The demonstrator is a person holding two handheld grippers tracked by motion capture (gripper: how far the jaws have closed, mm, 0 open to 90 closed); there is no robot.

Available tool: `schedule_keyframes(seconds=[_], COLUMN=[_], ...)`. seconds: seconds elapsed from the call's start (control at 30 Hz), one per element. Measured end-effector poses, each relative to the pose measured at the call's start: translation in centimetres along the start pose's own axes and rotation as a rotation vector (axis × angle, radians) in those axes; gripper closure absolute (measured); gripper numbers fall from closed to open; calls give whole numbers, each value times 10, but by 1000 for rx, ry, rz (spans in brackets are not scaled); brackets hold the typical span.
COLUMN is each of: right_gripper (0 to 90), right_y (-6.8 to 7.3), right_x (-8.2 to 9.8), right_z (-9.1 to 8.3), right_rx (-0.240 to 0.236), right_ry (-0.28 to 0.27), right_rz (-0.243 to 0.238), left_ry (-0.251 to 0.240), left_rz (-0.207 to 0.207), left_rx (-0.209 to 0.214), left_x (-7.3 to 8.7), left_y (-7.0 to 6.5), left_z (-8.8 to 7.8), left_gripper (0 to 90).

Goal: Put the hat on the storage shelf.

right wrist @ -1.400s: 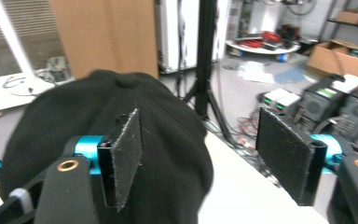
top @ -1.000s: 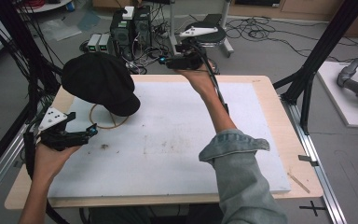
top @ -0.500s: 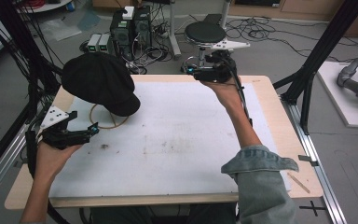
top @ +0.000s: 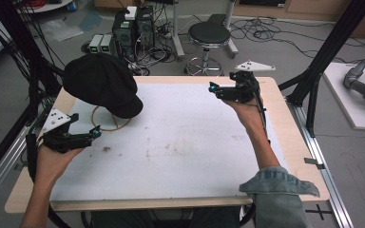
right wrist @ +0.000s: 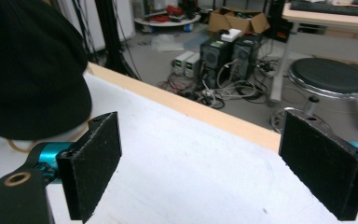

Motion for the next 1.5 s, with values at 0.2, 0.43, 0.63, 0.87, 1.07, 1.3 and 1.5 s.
schedule_keyframes(seconds=[0.2,0.43,0.63,0.87,1.07,1.3,1.5], right_gripper=[130,130,130,128,122,122,122], right_y=[-3,-8,-9,-14,-19,-24,-24], right_x=[20,39,57,84,105,134,137], right_z=[-14,-23,-30,-42,-46,-47,-48], right_rx=[21,40,71,88,108,115,113], right_ry=[8,5,11,2,13,35,40], right_rz=[6,33,31,85,108,153,152], left_ry=[-5,-2,-2,-4,1,1,1], left_rz=[-5,-3,-2,-5,1,0,2], left_rx=[-3,0,2,0,2,-1,2], left_x=[-1,0,-1,-1,0,0,0], left_y=[1,1,1,-1,-2,-3,-5], left_z=[-1,0,0,1,3,4,5], left_gripper=[121,121,121,121,121,121,121])
Point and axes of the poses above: each handheld gripper's, and its own axes: z roughly forward along the jaws, x roughly out of its underside, y roughly to its left, the point moved 7 cm from there along z, roughly forward along the jaws, and after that the axes turned 3 degrees about x, right-handed, at the moved point
